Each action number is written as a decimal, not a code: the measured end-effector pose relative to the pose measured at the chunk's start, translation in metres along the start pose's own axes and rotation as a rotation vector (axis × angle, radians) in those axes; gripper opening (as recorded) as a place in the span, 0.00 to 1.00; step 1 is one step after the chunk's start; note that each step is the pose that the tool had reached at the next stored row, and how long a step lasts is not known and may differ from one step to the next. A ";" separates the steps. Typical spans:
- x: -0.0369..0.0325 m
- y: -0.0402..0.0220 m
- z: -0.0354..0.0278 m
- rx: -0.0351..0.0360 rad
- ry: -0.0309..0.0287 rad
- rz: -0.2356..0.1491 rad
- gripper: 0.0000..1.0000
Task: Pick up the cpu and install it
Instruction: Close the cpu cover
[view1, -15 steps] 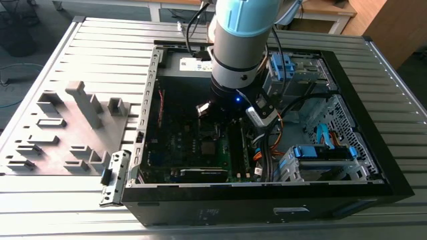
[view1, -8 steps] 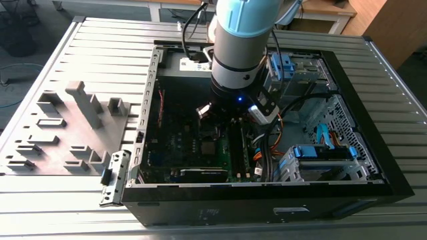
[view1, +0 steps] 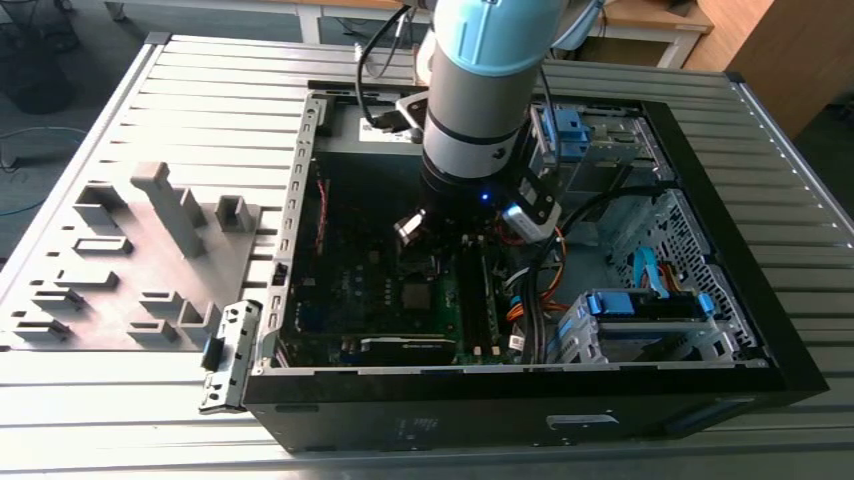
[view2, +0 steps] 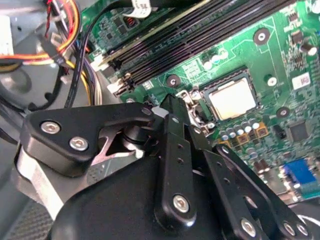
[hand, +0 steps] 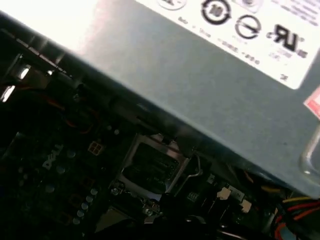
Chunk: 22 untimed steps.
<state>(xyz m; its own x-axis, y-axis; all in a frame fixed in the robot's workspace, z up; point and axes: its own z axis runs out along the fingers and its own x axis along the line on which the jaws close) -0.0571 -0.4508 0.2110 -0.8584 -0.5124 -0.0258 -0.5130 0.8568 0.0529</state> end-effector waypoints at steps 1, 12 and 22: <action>0.0000 0.0000 0.0001 -0.0004 0.0010 -0.018 0.11; -0.0034 0.0051 0.0015 -0.0023 0.0033 -0.074 0.11; -0.0112 0.0126 0.0043 -0.0050 0.0015 -0.075 0.11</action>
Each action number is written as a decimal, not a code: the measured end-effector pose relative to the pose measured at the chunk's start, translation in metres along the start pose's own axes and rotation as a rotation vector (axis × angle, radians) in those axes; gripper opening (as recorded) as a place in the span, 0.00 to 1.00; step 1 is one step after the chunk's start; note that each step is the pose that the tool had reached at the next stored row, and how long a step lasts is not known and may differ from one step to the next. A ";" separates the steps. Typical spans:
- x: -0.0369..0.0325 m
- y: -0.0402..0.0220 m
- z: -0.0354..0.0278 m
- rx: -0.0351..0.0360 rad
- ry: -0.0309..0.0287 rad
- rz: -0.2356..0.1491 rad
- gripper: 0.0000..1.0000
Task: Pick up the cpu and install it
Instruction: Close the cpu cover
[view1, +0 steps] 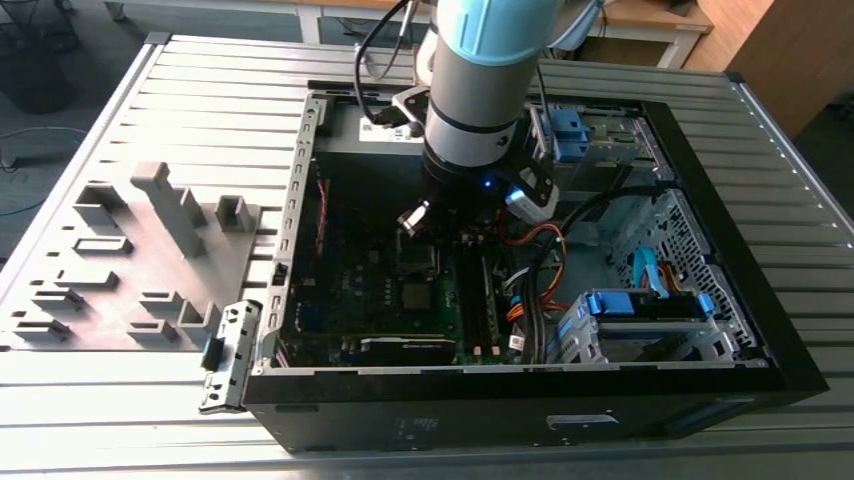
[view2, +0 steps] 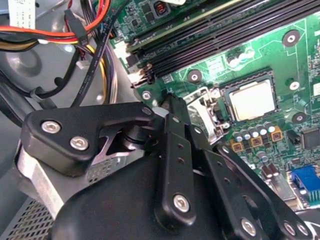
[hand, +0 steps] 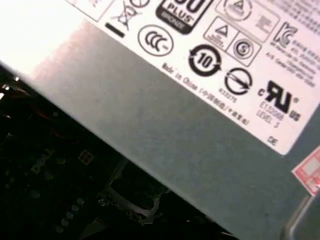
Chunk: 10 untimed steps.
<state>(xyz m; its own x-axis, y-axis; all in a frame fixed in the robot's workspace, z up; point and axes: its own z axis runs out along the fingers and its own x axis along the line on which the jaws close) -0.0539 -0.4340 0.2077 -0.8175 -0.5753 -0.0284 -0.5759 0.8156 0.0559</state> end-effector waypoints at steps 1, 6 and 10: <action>-0.0006 -0.0002 0.0001 -0.0001 0.0001 0.000 0.11; -0.0041 -0.0004 0.0007 -0.0017 -0.0010 0.000 0.11; -0.0061 0.0012 0.0016 -0.0053 -0.0037 0.000 0.11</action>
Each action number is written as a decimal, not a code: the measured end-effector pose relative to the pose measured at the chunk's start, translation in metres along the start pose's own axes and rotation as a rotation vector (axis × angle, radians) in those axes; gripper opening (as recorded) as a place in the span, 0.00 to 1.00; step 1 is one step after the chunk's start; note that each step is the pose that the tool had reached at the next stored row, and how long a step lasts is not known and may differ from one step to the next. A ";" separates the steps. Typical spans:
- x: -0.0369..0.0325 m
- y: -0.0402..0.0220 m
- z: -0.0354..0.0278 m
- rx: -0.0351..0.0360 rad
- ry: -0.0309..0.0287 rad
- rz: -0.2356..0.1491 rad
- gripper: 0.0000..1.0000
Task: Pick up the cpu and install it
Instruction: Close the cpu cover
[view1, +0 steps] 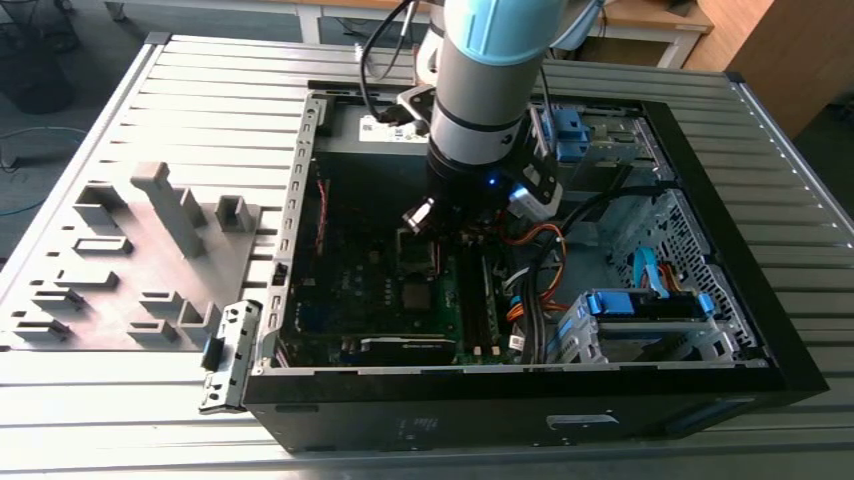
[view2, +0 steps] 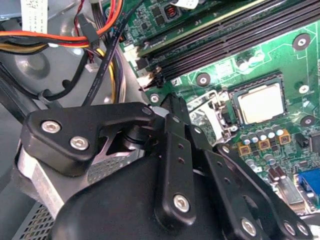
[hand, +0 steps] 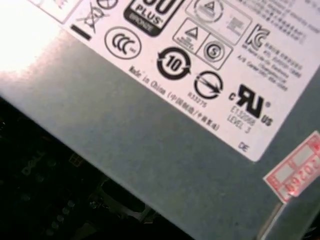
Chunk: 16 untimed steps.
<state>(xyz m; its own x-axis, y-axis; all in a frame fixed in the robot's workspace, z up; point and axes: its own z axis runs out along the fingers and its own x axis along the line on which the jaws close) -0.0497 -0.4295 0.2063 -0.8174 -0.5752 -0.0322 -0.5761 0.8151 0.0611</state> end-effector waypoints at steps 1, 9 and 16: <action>-0.0002 -0.0001 0.0001 -0.0001 -0.0001 0.000 0.11; -0.0013 0.0000 0.0030 0.0002 0.0004 0.000 0.11; -0.0010 0.0002 0.0051 -0.0013 -0.0008 0.000 0.11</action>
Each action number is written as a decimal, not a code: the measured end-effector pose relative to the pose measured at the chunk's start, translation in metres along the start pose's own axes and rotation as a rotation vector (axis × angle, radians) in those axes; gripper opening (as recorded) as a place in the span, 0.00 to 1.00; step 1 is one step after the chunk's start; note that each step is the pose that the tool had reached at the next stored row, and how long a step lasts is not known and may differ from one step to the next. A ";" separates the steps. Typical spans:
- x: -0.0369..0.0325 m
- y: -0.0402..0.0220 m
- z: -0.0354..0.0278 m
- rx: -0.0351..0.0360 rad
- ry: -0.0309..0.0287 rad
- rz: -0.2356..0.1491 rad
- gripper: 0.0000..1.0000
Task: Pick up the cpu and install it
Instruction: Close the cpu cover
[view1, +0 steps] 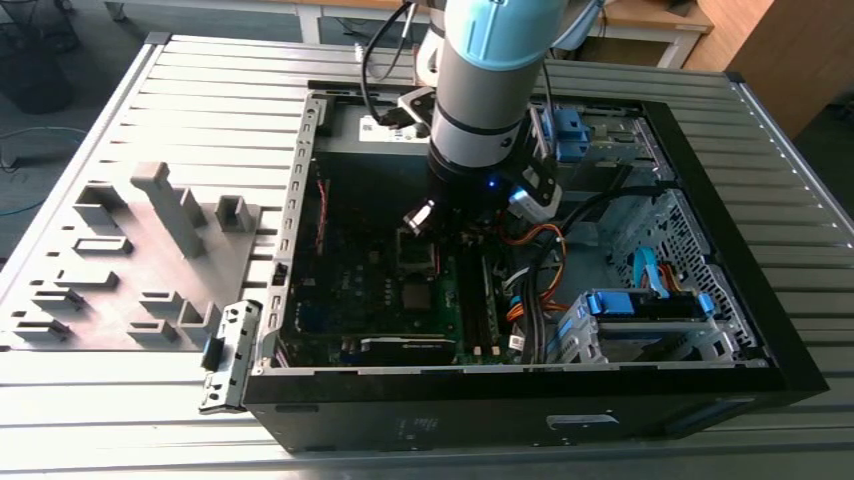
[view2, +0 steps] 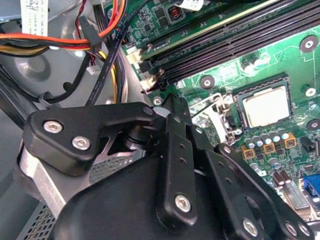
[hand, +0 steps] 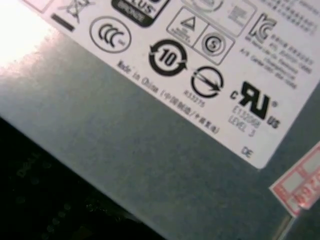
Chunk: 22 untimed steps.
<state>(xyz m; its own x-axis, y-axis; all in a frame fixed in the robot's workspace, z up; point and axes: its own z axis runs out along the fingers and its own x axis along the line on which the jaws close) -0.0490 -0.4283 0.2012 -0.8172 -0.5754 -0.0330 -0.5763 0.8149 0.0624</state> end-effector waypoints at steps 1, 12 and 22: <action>0.0003 0.0002 0.0000 -0.0005 -0.0004 0.000 0.11; 0.0049 0.0028 -0.0005 -0.0033 -0.0101 -0.007 0.11; 0.0061 0.0014 -0.0100 -0.0039 -0.0115 -0.012 0.11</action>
<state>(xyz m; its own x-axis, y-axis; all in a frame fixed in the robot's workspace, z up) -0.0548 -0.4314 0.2111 -0.8103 -0.5842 -0.0452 -0.5859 0.8077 0.0658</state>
